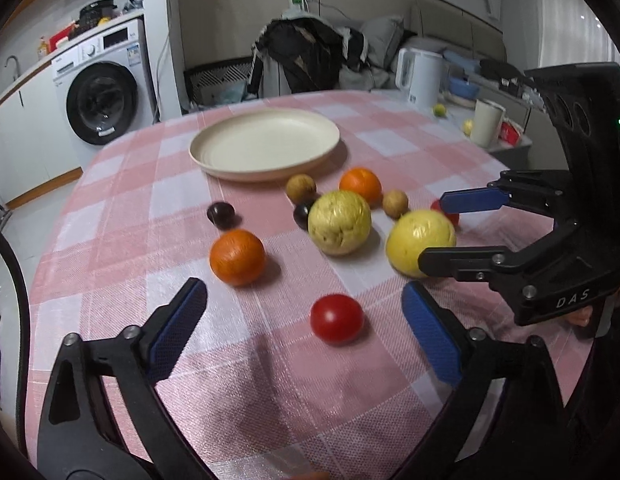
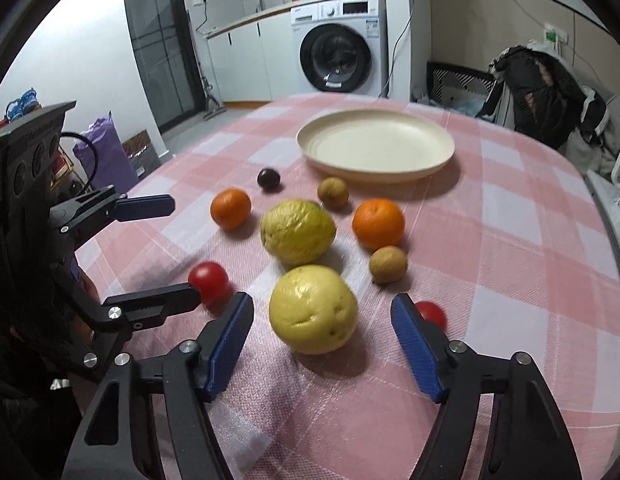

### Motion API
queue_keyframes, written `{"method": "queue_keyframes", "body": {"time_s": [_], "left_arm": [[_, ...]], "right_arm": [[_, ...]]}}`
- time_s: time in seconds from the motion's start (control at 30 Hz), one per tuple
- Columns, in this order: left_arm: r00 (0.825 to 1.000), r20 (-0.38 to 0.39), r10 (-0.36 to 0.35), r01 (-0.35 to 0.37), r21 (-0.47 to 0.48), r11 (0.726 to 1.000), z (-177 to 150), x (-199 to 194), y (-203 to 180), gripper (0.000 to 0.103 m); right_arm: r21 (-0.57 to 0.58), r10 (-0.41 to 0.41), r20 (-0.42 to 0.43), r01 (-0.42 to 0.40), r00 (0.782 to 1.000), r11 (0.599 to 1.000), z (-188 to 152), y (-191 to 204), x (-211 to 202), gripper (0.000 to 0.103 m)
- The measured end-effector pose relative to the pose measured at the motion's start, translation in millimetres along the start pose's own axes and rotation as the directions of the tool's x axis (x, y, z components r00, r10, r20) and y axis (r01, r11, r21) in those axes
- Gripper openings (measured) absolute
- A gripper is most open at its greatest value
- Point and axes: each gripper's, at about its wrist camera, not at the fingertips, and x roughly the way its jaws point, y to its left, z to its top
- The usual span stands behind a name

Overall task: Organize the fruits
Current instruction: 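Grasp the pale-yellow pomelo with the right gripper while the left gripper grasps a red tomato, then carry the pomelo and tomato onto the cream plate while both grippers open to release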

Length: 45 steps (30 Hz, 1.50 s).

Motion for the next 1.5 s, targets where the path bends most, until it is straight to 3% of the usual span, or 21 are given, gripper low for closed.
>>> {"method": "queue_keyframes", "body": {"time_s": [0.33,0.57,0.73,0.97,1.27,1.5], "left_arm": [[0.985,-0.130,-0.115,0.110,-0.047,0.993,-8.8,24.8,1.1,0.061],[0.980,-0.154,-0.126,0.118,-0.061,0.991,-8.4,26.0,1.9,0.050],[0.979,-0.153,-0.137,0.131,-0.050,0.990,-7.8,25.7,0.2,0.028],[0.982,-0.118,-0.147,0.140,-0.066,0.988,-4.6,21.5,3.0,0.028],[0.992,0.024,-0.127,0.129,-0.087,0.988,12.4,-1.9,12.0,0.028],[0.992,0.070,-0.108,0.115,-0.092,0.989,29.4,-7.6,18.2,0.028]], "right_arm": [[0.018,0.021,-0.048,-0.021,0.999,1.000,-0.5,0.3,14.9,0.065],[0.011,0.022,-0.068,-0.021,0.997,1.000,-1.2,3.1,22.5,0.056],[0.014,0.018,-0.070,-0.017,0.997,1.000,-1.2,2.7,23.5,0.049],[0.022,0.037,-0.021,-0.037,0.999,0.999,1.4,2.3,12.8,0.049],[0.037,0.044,0.132,-0.049,0.990,0.998,15.3,1.5,-14.8,0.049],[0.062,0.035,0.187,-0.047,0.982,0.997,35.2,-6.6,-25.4,0.049]]}}
